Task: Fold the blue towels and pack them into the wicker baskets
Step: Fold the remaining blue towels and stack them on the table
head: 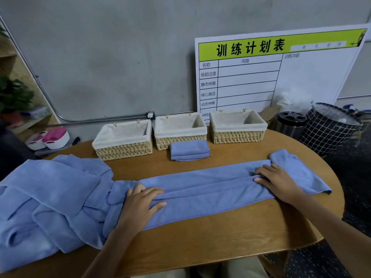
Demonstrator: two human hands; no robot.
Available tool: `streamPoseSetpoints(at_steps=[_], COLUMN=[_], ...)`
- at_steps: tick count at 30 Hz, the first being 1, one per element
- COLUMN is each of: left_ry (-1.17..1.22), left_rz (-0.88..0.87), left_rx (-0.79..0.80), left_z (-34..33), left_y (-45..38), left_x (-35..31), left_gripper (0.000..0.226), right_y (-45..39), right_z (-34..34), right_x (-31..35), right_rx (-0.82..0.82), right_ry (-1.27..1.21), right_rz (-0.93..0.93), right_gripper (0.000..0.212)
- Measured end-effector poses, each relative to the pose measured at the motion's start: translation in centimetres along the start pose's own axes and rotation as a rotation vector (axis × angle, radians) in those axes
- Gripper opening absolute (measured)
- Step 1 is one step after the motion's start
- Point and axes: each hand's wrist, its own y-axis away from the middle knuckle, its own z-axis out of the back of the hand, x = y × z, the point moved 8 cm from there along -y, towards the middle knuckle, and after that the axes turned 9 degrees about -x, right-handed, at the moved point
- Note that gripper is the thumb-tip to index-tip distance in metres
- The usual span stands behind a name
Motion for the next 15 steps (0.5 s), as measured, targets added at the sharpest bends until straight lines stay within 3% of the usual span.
streamPoseSetpoints(at_steps=[8, 15], left_ry=[0.171, 0.115], left_rz=[-0.035, -0.045], left_rx=[-0.051, 0.01], left_z=[2.3, 1.7], left_y=[1.6, 2.1], left_x=[-2.0, -2.4], left_gripper=[0.032, 0.04], right_y=[2.9, 3.9], right_z=[2.9, 2.9], right_x=[0.7, 0.3], right_rx=[-0.022, 0.041], right_ry=[-0.068, -0.143], right_rz=[-0.01, -0.055], right_gripper=[0.032, 0.034])
